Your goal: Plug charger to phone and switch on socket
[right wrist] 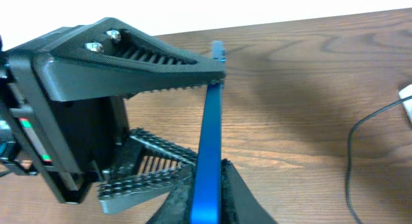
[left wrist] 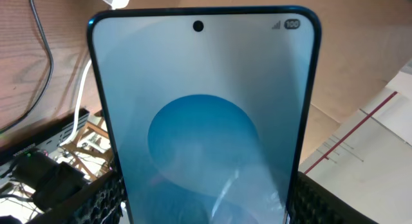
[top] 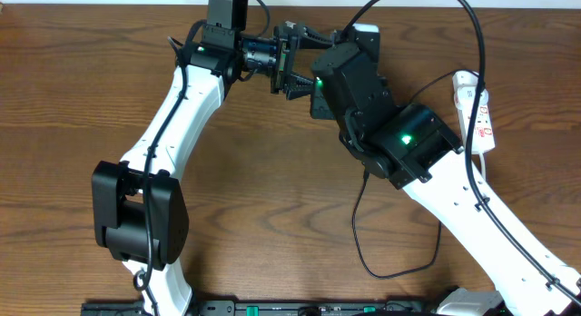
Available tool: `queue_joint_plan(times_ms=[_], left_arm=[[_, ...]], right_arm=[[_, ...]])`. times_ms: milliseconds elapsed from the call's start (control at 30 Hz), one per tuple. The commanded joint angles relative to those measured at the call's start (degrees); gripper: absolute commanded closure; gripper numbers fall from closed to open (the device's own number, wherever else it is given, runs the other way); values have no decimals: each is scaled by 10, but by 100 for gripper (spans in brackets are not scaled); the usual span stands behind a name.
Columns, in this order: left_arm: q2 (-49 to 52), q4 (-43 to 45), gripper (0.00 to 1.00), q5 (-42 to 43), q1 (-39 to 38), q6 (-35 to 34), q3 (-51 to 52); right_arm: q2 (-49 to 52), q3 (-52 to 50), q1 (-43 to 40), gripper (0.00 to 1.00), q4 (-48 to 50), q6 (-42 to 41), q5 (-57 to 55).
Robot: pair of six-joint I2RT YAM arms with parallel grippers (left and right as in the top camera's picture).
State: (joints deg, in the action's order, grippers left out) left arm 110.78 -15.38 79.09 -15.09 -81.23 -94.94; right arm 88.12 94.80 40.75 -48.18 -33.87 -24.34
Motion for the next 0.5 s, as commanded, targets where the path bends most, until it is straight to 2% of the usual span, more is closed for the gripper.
queue_joint_plan(times_ms=[0,167,367,400,467], left_arm=[[-16,3,31,13,3,-3,2],[-16,3,31,13,3,-3,2],[-16,3,29,12,3,-3,2],[-16,3,20,12,3,-3,2],[-16,3,12,12,3,-3,2]], right_arm=[[3,12,2,99,2,0,-6],[3,12,2,99,1,0,-6],[3,12,2,99,4,-53,-14],[3,12,1,99,6,-67,-24],[1,12,-1,99,6,-89,-48]])
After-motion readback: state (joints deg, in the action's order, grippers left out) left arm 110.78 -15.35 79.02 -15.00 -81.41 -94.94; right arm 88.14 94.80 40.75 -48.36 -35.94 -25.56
